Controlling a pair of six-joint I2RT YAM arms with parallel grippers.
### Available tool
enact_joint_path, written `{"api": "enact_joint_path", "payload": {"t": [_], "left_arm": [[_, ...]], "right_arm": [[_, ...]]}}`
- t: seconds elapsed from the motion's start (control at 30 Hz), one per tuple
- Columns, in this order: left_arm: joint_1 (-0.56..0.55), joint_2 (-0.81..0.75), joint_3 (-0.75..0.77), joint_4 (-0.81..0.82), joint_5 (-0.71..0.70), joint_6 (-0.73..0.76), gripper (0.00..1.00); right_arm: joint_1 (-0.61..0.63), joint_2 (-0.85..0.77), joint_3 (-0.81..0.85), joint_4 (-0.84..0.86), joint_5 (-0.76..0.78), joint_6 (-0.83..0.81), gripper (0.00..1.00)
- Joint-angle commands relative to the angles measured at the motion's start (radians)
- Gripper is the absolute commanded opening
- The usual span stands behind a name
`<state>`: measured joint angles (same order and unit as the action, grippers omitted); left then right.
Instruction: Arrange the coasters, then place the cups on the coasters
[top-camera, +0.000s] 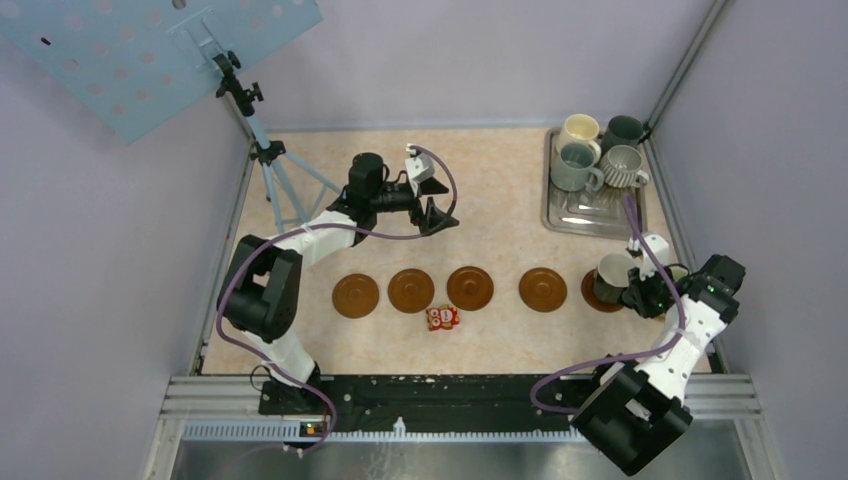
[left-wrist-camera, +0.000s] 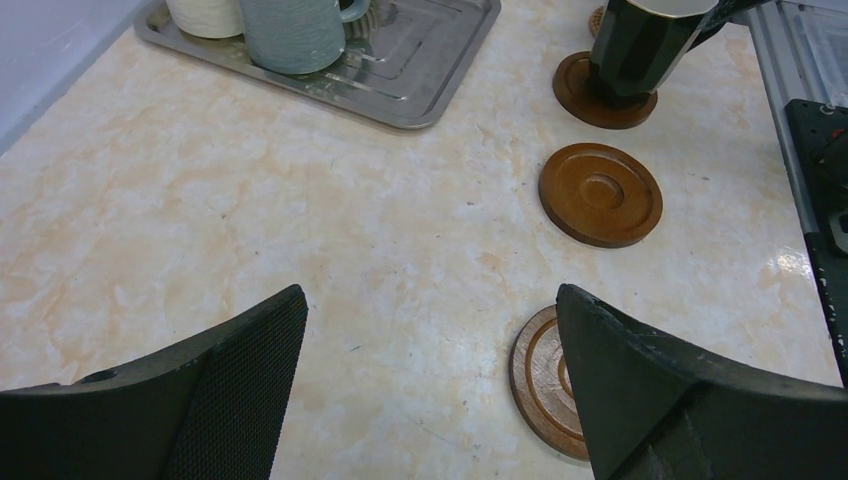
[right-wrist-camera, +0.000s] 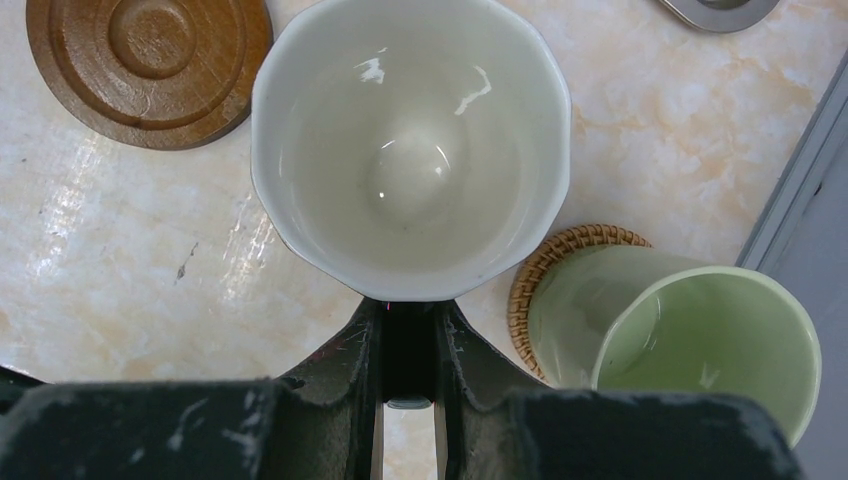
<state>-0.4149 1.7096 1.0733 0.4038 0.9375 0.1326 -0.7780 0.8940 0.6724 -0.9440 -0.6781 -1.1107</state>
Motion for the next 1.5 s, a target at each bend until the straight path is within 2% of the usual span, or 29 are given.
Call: {"api": "enact_joint_path", "payload": {"t": [0.0, 0.1, 0.2, 0.3, 0.5, 0.63, 0.73, 0.8, 0.93, 1.03, 1.17, 1.27, 1.4, 1.47], "left_arm": [[0.006, -0.026, 0.012, 0.034, 0.033, -0.003, 0.99], [0.005, -0.021, 0.016, 0.028, 0.034, -0.001, 0.99], [0.006, -0.019, 0.020, 0.022, 0.033, 0.003, 0.99], [0.007, -0.015, 0.026, 0.014, 0.031, 0.005, 0.99], [0.007, -0.005, 0.034, 0.013, 0.032, 0.006, 0.99], [0.007, -0.005, 0.038, 0.007, 0.029, 0.006, 0.99], [0.007, 0.000, 0.051, -0.023, 0.022, 0.009, 0.99], [0.007, 0.006, 0.062, -0.044, 0.021, 0.006, 0.99], [0.008, 0.007, 0.067, -0.059, 0.018, -0.004, 0.99], [0.008, 0.012, 0.088, -0.105, -0.004, -0.001, 0.99], [0.009, 0.029, 0.148, -0.230, -0.065, 0.013, 0.99], [0.007, 0.029, 0.180, -0.314, -0.110, 0.033, 0.99], [0.009, 0.014, 0.217, -0.468, -0.197, 0.094, 0.99], [0.010, -0.004, 0.227, -0.532, -0.236, 0.130, 0.99]], "right_arm": [[-0.006, -0.032, -0.017, 0.038, -0.056, -0.008, 0.00], [-0.006, -0.032, -0.030, 0.042, -0.040, -0.010, 0.02], [-0.005, -0.019, -0.031, 0.043, -0.019, -0.011, 0.23], [-0.006, -0.002, -0.015, 0.014, 0.001, -0.042, 0.40], [-0.006, 0.027, 0.031, -0.076, 0.028, -0.126, 0.55], [-0.006, 0.052, 0.112, -0.174, 0.040, -0.199, 0.72], [-0.005, 0.089, 0.207, -0.281, 0.059, -0.266, 0.78], [-0.006, 0.120, 0.282, -0.358, 0.063, -0.313, 0.84], [0.021, 0.182, 0.445, -0.489, 0.046, -0.354, 0.87], [0.121, 0.248, 0.570, -0.460, 0.021, -0.202, 0.87], [0.296, 0.334, 0.682, -0.243, 0.036, 0.158, 0.87], [0.378, 0.415, 0.740, -0.084, 0.079, 0.335, 0.87], [0.405, 0.576, 0.867, 0.005, 0.148, 0.437, 0.87], [0.406, 0.657, 0.930, 0.012, 0.183, 0.423, 0.87]]}}
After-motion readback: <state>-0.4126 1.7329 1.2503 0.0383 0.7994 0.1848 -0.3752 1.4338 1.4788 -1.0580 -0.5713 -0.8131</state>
